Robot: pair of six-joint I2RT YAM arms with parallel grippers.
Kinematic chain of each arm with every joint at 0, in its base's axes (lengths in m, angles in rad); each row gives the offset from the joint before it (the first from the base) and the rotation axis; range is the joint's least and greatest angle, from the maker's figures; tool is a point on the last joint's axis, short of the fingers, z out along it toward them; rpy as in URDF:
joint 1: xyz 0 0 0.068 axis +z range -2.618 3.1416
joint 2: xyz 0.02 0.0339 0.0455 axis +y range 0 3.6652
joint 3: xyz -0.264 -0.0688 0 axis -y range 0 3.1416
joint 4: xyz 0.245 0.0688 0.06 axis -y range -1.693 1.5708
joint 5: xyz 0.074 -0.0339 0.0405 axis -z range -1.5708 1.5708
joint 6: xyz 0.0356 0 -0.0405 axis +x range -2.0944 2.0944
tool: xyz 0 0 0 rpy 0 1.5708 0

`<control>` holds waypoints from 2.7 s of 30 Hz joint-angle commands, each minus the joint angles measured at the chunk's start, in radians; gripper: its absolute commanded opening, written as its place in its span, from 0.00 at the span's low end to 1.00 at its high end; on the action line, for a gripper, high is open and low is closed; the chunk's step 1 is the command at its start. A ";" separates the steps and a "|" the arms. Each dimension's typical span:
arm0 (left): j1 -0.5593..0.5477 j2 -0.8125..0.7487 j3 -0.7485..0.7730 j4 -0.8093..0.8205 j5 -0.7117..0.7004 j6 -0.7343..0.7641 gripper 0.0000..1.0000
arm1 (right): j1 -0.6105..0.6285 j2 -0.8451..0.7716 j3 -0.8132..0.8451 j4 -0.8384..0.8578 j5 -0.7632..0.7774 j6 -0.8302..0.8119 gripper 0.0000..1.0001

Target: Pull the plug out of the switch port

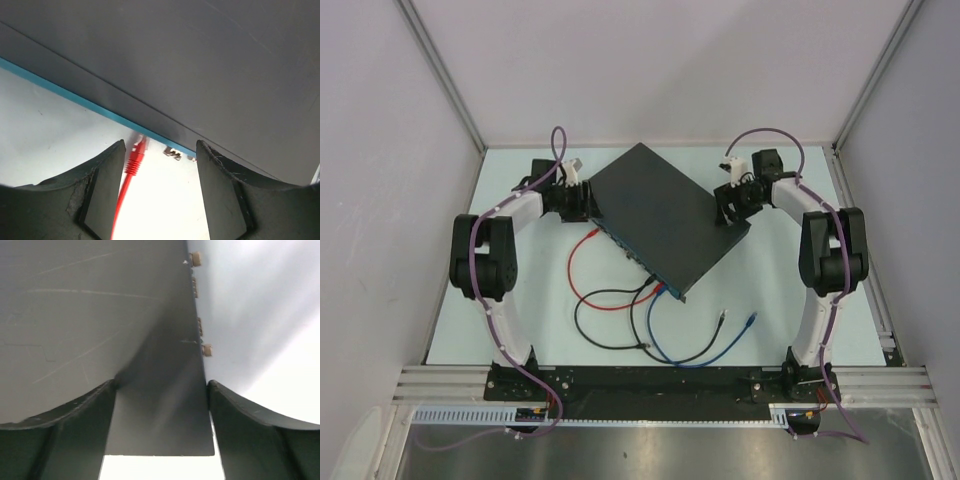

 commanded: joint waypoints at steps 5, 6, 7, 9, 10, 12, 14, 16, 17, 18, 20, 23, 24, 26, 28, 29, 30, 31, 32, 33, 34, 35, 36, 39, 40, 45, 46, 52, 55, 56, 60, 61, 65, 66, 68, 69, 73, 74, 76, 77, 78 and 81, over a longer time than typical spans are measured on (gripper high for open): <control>0.043 -0.105 -0.046 0.024 0.070 -0.048 0.63 | 0.005 -0.063 0.068 -0.057 -0.110 0.106 0.91; 0.049 -0.111 -0.057 0.024 0.078 -0.049 0.63 | 0.004 -0.072 0.086 -0.059 -0.104 0.100 0.91; 0.053 -0.124 -0.062 0.024 0.086 -0.051 0.63 | 0.002 -0.074 0.108 -0.060 -0.103 0.097 0.92; 0.069 -0.131 -0.082 0.033 0.138 -0.046 0.63 | 0.008 -0.071 0.160 -0.057 -0.111 0.121 0.92; 0.069 -0.142 -0.092 0.049 0.155 -0.043 0.63 | 0.013 -0.066 0.171 -0.048 -0.113 0.158 0.91; 0.070 -0.145 -0.118 0.066 0.191 -0.048 0.63 | 0.034 -0.053 0.186 -0.040 -0.129 0.190 0.89; 0.070 -0.151 -0.143 0.092 0.211 -0.070 0.63 | 0.070 -0.049 0.174 -0.036 -0.125 0.201 0.85; 0.070 -0.151 -0.154 0.099 0.221 -0.083 0.62 | 0.091 -0.051 0.130 -0.015 -0.093 0.201 0.74; 0.070 -0.151 -0.158 0.097 0.225 -0.084 0.62 | 0.110 -0.051 0.120 -0.016 -0.088 0.197 0.68; 0.069 -0.150 -0.162 0.096 0.234 -0.086 0.62 | 0.114 -0.049 0.110 -0.017 -0.091 0.187 0.60; 0.070 -0.145 -0.162 0.090 0.242 -0.086 0.62 | 0.124 -0.045 0.071 -0.010 -0.093 0.157 0.54; 0.070 -0.144 -0.171 0.099 0.236 -0.092 0.61 | 0.130 -0.019 0.056 -0.008 -0.096 0.158 0.39; 0.070 -0.142 -0.172 0.102 0.235 -0.094 0.61 | 0.131 -0.010 0.056 -0.008 -0.097 0.161 0.34; 0.070 -0.139 -0.181 0.109 0.236 -0.098 0.59 | 0.134 0.007 0.050 -0.011 -0.094 0.157 0.25; 0.070 -0.133 -0.185 0.119 0.242 -0.106 0.58 | 0.147 0.016 0.045 -0.020 -0.076 0.132 0.19; 0.070 -0.130 -0.186 0.120 0.242 -0.106 0.56 | 0.150 0.027 0.042 -0.028 -0.073 0.121 0.13; 0.070 -0.125 -0.186 0.123 0.244 -0.107 0.56 | 0.150 0.032 0.039 -0.031 -0.070 0.115 0.11; 0.069 -0.115 -0.186 0.120 0.226 -0.112 0.55 | 0.150 0.038 0.039 -0.039 -0.061 0.120 0.09; 0.069 -0.110 -0.180 0.113 0.210 -0.118 0.54 | 0.150 0.046 0.036 -0.042 -0.051 0.129 0.06; 0.069 -0.105 -0.177 0.103 0.199 -0.123 0.54 | 0.147 0.047 0.031 -0.043 -0.051 0.141 0.05; 0.069 -0.098 -0.174 0.102 0.196 -0.121 0.54 | 0.144 0.044 0.024 -0.037 -0.057 0.146 0.05; 0.069 -0.098 -0.172 0.102 0.201 -0.120 0.54 | 0.145 0.043 0.016 -0.034 -0.059 0.146 0.04; 0.069 -0.095 -0.171 0.105 0.201 -0.121 0.54 | 0.147 0.043 0.010 -0.031 -0.059 0.146 0.04; 0.069 -0.087 -0.178 0.122 0.216 -0.132 0.52 | 0.150 0.047 0.007 -0.028 -0.056 0.147 0.04; 0.067 -0.085 -0.178 0.132 0.224 -0.138 0.51 | 0.150 0.047 0.005 -0.025 -0.053 0.149 0.04; 0.060 -0.047 -0.174 0.148 0.256 -0.133 0.42 | 0.153 0.059 0.005 -0.025 -0.034 0.143 0.04; 0.060 -0.043 -0.171 0.149 0.258 -0.133 0.42 | 0.151 0.063 0.004 -0.027 -0.028 0.141 0.04; 0.055 -0.013 -0.148 0.145 0.259 -0.130 0.42 | 0.153 0.063 0.005 -0.019 -0.013 0.143 0.03; 0.055 -0.004 -0.143 0.143 0.259 -0.130 0.42 | 0.153 0.067 0.004 -0.017 -0.013 0.144 0.03; 0.055 -0.001 -0.142 0.143 0.258 -0.130 0.42 | 0.153 0.069 0.004 -0.019 -0.013 0.144 0.03; 0.053 0.010 -0.132 0.149 0.261 -0.132 0.42 | 0.153 0.069 0.004 -0.020 -0.011 0.143 0.03; 0.053 0.016 -0.126 0.146 0.261 -0.133 0.41 | 0.153 0.072 0.004 -0.019 -0.011 0.141 0.03; 0.052 0.028 -0.113 0.152 0.273 -0.135 0.42 | 0.154 0.075 0.004 -0.017 -0.008 0.141 0.04; 0.052 0.030 -0.108 0.152 0.273 -0.135 0.42 | 0.153 0.073 0.004 -0.017 -0.008 0.141 0.03; 0.052 0.037 -0.097 0.148 0.268 -0.137 0.42 | 0.153 0.076 0.005 -0.019 -0.007 0.141 0.04; 0.052 0.040 -0.094 0.146 0.264 -0.137 0.42 | 0.153 0.076 0.004 -0.017 -0.005 0.140 0.03; 0.050 0.053 -0.083 0.143 0.245 -0.144 0.42 | 0.154 0.076 0.004 -0.014 0.002 0.140 0.04; 0.050 0.054 -0.082 0.142 0.241 -0.144 0.42 | 0.156 0.076 0.004 -0.016 0.004 0.141 0.04; 0.047 0.062 -0.080 0.139 0.224 -0.146 0.42 | 0.154 0.076 0.004 -0.014 0.009 0.140 0.04; 0.046 0.063 -0.080 0.139 0.224 -0.146 0.42 | 0.154 0.076 0.004 -0.016 0.015 0.140 0.04; 0.046 0.066 -0.080 0.139 0.219 -0.147 0.42 | 0.156 0.076 0.005 -0.016 0.016 0.140 0.04; 0.044 0.074 -0.082 0.129 0.210 -0.141 0.41 | 0.157 0.076 0.004 -0.016 0.022 0.137 0.04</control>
